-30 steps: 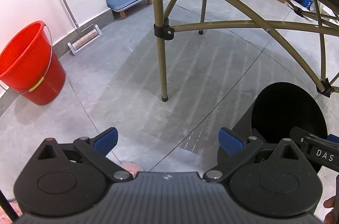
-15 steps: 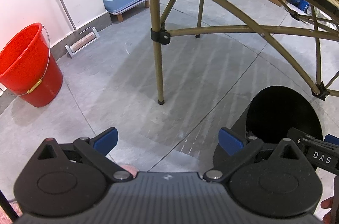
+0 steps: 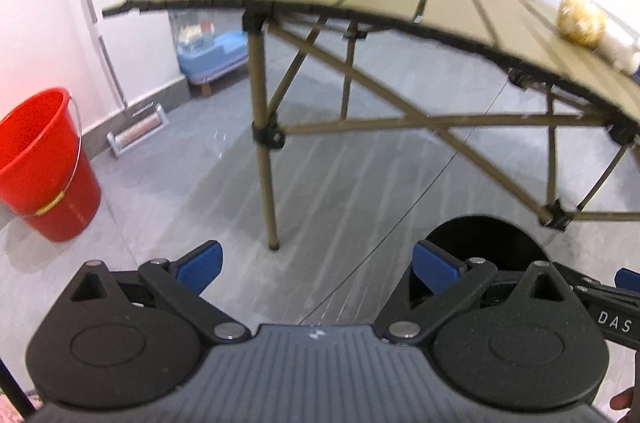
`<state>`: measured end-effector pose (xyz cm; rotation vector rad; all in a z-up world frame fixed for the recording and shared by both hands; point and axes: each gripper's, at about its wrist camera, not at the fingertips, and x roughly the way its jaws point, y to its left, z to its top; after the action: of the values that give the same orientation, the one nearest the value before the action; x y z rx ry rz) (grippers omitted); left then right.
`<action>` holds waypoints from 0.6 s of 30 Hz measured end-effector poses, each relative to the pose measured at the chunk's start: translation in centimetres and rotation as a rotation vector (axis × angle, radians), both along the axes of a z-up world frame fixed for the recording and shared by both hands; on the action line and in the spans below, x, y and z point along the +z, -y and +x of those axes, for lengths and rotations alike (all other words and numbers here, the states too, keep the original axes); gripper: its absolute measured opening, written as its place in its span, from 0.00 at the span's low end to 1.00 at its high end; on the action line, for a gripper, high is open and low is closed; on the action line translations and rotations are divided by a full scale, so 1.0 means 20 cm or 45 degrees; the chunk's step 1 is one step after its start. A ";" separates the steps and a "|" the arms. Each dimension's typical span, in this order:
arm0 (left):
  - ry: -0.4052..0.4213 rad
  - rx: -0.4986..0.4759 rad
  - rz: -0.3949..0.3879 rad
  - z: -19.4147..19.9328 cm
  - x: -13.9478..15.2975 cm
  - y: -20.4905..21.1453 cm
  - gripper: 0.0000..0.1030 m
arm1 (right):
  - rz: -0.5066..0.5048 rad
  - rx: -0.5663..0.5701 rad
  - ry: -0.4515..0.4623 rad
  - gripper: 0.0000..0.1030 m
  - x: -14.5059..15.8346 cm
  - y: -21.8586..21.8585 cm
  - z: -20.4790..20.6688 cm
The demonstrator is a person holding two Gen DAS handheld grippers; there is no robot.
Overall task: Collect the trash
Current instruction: 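Raise both tools back over the table toward the remaining items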
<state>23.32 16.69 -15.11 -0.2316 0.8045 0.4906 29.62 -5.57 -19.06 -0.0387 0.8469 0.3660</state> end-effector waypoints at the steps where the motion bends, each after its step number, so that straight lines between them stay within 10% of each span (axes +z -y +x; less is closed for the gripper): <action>1: 0.022 -0.003 -0.002 0.00 0.02 0.02 1.00 | 0.004 -0.006 0.017 1.00 0.02 0.02 -0.01; 18: 0.252 -0.138 0.052 0.00 0.34 0.29 1.00 | 0.148 -0.115 0.279 1.00 0.26 0.31 -0.10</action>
<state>23.36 10.90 -8.29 -0.1939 0.6098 0.3751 27.58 -11.72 -13.83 0.0659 0.6073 0.3187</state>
